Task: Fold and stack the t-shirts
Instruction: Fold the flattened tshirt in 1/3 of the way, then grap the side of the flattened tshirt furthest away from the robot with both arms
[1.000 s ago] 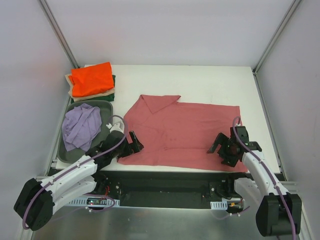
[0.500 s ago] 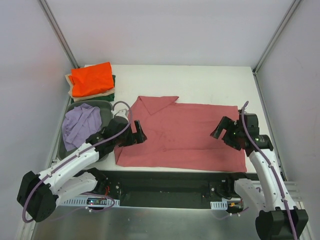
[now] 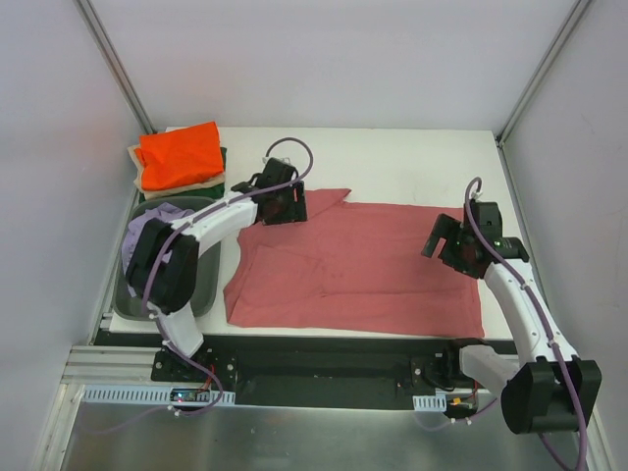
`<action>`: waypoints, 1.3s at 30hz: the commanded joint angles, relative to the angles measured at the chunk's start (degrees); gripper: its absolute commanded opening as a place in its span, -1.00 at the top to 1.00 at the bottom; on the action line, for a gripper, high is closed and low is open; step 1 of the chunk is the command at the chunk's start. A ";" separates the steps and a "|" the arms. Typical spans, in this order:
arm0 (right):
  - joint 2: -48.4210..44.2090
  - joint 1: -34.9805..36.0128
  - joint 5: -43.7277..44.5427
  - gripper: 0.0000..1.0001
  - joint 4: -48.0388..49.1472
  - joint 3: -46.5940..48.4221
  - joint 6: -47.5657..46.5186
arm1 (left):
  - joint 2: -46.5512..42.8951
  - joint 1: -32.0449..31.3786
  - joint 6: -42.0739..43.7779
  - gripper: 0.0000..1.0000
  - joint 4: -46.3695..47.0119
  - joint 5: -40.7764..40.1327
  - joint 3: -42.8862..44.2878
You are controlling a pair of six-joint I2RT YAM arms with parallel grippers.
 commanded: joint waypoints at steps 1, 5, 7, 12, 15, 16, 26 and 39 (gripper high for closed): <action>1.84 -1.08 3.27 -0.92 1.37 -1.03 -2.00 | 7.08 0.20 3.83 -0.28 -3.84 2.50 8.43; 2.28 -1.87 2.31 -0.92 1.54 -2.61 -2.18 | 13.58 0.20 4.61 -0.17 -6.74 1.36 14.14; 2.19 -2.05 0.90 -0.92 1.81 -2.62 -2.44 | 16.05 0.20 5.06 -0.08 -8.41 0.22 16.34; 1.75 -2.32 -0.07 -0.92 2.25 -3.23 -2.71 | 18.87 0.29 6.02 0.00 -10.79 -1.45 18.81; 1.84 -2.67 -2.25 -0.92 2.51 -3.41 -2.79 | 20.27 0.29 6.46 0.07 -11.50 -0.75 19.95; 1.84 -2.84 -2.53 -0.92 2.77 -3.58 -2.79 | 20.89 0.29 6.64 0.07 -11.76 -0.32 20.39; 2.72 -3.63 -5.34 -0.92 3.30 -3.93 -2.97 | 24.67 0.47 6.90 0.29 -14.05 -0.57 24.26; 2.46 -4.25 -5.70 -0.92 3.39 -4.20 -2.97 | 23.62 2.13 7.43 0.96 -14.40 -2.51 26.37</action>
